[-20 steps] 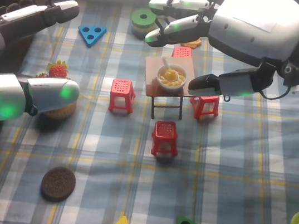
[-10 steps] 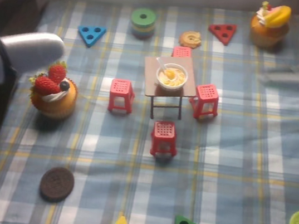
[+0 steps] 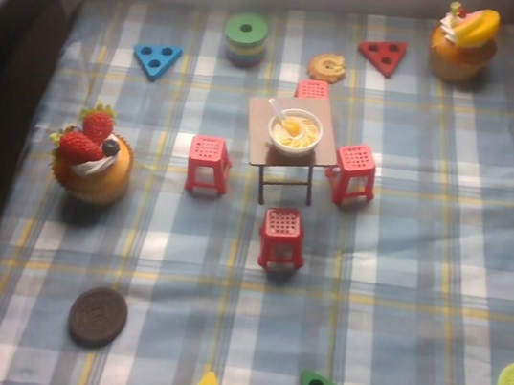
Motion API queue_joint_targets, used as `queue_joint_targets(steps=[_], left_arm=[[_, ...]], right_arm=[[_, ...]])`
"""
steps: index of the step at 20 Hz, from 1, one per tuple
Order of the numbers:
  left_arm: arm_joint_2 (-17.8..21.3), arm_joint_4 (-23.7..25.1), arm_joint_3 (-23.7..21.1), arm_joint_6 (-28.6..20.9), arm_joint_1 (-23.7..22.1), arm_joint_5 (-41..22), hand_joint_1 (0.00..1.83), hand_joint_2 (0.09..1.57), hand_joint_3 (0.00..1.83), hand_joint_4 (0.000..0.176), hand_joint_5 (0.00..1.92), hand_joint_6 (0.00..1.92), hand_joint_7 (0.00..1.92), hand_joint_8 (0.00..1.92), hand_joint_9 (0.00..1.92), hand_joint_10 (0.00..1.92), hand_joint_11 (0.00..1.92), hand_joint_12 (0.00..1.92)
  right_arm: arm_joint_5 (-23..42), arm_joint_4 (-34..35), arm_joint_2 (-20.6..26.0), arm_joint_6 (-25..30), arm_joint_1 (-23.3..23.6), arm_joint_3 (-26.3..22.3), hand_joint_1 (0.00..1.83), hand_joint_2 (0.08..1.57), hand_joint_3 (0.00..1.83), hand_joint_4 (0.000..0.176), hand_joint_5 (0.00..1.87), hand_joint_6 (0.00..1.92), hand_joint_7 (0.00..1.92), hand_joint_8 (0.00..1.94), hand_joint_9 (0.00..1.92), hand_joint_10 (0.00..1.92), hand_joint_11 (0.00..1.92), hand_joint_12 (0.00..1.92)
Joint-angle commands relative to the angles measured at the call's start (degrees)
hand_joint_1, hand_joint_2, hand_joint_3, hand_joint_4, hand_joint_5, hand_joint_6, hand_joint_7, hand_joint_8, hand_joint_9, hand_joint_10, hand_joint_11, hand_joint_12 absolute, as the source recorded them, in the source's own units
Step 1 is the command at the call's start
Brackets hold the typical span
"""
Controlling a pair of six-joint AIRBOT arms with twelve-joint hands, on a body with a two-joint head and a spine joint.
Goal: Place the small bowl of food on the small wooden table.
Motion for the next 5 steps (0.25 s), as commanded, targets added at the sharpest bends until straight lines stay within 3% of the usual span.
queue_joint_targets(steps=[1, 2, 3, 4, 5], left_arm=[[0.0, 1.1, 0.5, -2.0, 0.0, -10.8, 0.62, 0.98, 0.01, 0.076, 0.00, 0.00, 0.06, 0.01, 0.07, 0.01, 0.00, 0.30], [0.1, 0.8, 0.8, -3.9, 0.1, -10.9, 0.57, 0.97, 0.00, 0.062, 0.00, 0.00, 0.10, 0.01, 0.11, 0.01, 0.00, 0.42], [-0.1, 1.2, 1.6, -5.5, -0.4, -10.9, 0.52, 0.92, 0.00, 0.062, 0.08, 0.00, 0.18, 0.00, 0.19, 0.01, 0.00, 0.60], [-0.4, 1.6, 2.1, -6.6, -0.8, -10.9, 0.46, 0.94, 0.01, 0.059, 0.06, 0.00, 0.18, 0.00, 0.19, 0.00, 0.00, 0.64], [-0.6, 2.2, 2.3, -7.9, -0.9, -10.9, 0.42, 0.97, 0.01, 0.034, 0.03, 0.00, 0.15, 0.00, 0.20, 0.00, 0.00, 0.70]], right_arm=[[11.0, -3.0, 1.4, 0.2, 0.6, -0.4, 0.70, 1.05, 0.00, 0.000, 0.19, 0.00, 0.35, 0.01, 0.41, 0.02, 0.00, 0.95], [11.0, -4.0, 1.6, -0.4, 1.4, -0.8, 0.65, 1.06, 0.00, 0.033, 0.21, 0.00, 0.38, 0.01, 0.47, 0.03, 0.00, 1.11], [11.0, -4.6, 1.8, -0.8, 1.9, -1.1, 0.57, 1.10, 0.01, 0.055, 0.16, 0.00, 0.34, 0.00, 0.45, 0.01, 0.00, 1.06], [11.0, -5.4, 1.9, -1.1, 2.4, -1.3, 0.53, 1.12, 0.01, 0.060, 0.03, 0.00, 0.20, 0.00, 0.35, 0.00, 0.00, 0.80], [11.0, -6.7, 2.2, -1.5, 3.3, -1.6, 0.48, 1.14, 0.01, 0.064, 0.01, 0.00, 0.11, 0.00, 0.22, 0.00, 0.00, 0.35]])
